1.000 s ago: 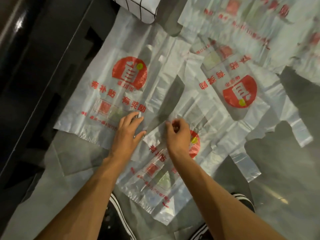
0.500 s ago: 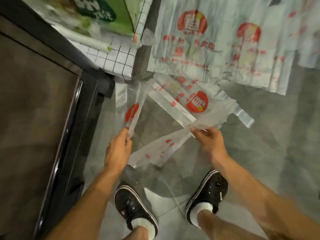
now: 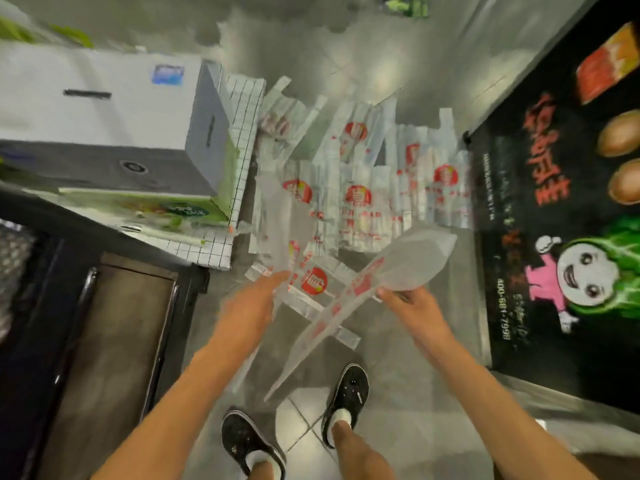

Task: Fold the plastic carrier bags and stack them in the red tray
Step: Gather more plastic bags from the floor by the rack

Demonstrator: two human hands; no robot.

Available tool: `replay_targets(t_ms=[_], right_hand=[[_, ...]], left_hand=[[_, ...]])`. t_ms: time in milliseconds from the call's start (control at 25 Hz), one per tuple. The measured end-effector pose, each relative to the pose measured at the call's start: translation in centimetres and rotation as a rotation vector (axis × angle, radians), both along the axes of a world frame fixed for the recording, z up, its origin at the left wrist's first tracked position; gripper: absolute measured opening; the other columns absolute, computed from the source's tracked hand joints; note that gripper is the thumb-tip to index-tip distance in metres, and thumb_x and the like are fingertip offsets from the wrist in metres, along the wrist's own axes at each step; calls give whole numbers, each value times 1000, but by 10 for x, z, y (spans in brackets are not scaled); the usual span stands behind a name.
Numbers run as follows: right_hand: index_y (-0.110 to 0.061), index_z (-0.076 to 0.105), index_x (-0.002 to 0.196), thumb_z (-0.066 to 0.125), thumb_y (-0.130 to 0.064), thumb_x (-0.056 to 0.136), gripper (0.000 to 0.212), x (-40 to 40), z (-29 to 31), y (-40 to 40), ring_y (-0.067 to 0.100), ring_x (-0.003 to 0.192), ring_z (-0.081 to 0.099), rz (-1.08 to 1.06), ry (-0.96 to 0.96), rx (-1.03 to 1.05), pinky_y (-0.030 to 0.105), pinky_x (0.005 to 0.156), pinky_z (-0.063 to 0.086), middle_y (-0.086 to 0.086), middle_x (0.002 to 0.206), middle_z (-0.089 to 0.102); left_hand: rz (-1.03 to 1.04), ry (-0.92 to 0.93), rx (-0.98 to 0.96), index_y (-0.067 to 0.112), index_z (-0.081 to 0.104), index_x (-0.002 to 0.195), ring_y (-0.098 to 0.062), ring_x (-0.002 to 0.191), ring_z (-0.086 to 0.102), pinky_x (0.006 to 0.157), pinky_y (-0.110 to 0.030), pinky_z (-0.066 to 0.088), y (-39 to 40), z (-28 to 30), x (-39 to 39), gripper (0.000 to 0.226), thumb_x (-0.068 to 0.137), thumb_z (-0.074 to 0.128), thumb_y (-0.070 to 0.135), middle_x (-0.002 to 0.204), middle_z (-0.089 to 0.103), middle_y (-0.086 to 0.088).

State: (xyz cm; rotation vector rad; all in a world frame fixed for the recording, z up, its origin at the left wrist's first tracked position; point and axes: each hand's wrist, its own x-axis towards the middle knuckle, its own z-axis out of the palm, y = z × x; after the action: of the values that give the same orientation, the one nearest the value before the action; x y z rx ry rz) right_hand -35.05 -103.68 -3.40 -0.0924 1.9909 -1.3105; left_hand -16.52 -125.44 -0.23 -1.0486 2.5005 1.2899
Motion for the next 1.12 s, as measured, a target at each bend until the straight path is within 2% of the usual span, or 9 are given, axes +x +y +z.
replay_targets(t_ms=[80, 280, 400, 520, 640, 720, 960, 1040, 1120], right_hand=[[-14, 74, 106, 75, -13, 89, 17, -10, 53, 16, 15, 102, 71, 50, 22, 23, 37, 96, 55, 0, 106, 77], [-15, 70, 105, 68, -11, 93, 12, -37, 180, 60, 20, 99, 70, 55, 1, -94, 27, 81, 56, 7, 107, 75], [-7, 68, 110, 69, -11, 93, 18, -47, 218, 81, 24, 100, 71, -19, -34, -159, 29, 80, 59, 10, 109, 74], [-7, 68, 111, 67, -12, 95, 16, -57, 249, 101, 23, 98, 73, -110, -28, -227, 35, 84, 60, 10, 107, 75], [-6, 68, 106, 64, -7, 97, 10, -58, 273, 113, 16, 85, 74, -310, 0, -282, 33, 76, 62, 8, 96, 75], [-2, 69, 105, 62, -4, 97, 11, -57, 282, 117, 14, 74, 73, -466, 9, -303, 28, 64, 60, 13, 95, 74], [7, 61, 113, 61, -5, 97, 20, -47, 302, 138, 31, 91, 69, -922, -28, -412, 35, 74, 63, 24, 105, 68], [-1, 65, 109, 63, -9, 96, 15, -39, 305, 151, 33, 100, 71, -1030, -21, -401, 45, 86, 61, 22, 112, 69], [-7, 66, 106, 65, -12, 96, 11, -25, 309, 165, 29, 103, 70, -1113, 6, -353, 40, 82, 62, 17, 112, 70]], left_hand=[[-129, 50, -71, 13, 65, 129, -13, 117, 58, 92, 0, 29, 21, 49, -13, 41, 95, 44, 2, 128, 65, -7], [-258, 10, -207, 17, 64, 132, -20, 125, 57, 106, -24, 38, 64, 163, -60, 43, 97, 45, 0, 135, 62, 1], [-305, 104, -277, 19, 66, 130, -14, 126, 56, 104, -16, 32, 82, 205, -82, 39, 97, 49, 6, 133, 64, 4], [-387, 186, -321, 21, 72, 121, -9, 116, 61, 107, -29, 44, 98, 233, -108, 29, 97, 58, 29, 123, 70, 7], [-539, 215, -317, 29, 74, 114, -4, 104, 64, 92, -36, 53, 113, 261, -137, 57, 88, 48, 73, 112, 71, 16], [-695, 168, -365, 31, 69, 123, -6, 112, 62, 97, -33, 51, 126, 276, -155, 72, 82, 42, 84, 120, 68, 16], [-1142, 211, -536, 32, 67, 117, -14, 92, 64, 74, -32, 51, 159, 295, -200, 47, 88, 51, 66, 102, 65, 11], [-1236, 189, -529, 24, 66, 120, -21, 93, 66, 78, -35, 54, 170, 294, -209, 40, 93, 54, 51, 109, 68, 4], [-1350, 185, -575, 15, 65, 119, -28, 96, 65, 83, -37, 54, 184, 293, -215, 29, 101, 49, 32, 111, 68, -6]])
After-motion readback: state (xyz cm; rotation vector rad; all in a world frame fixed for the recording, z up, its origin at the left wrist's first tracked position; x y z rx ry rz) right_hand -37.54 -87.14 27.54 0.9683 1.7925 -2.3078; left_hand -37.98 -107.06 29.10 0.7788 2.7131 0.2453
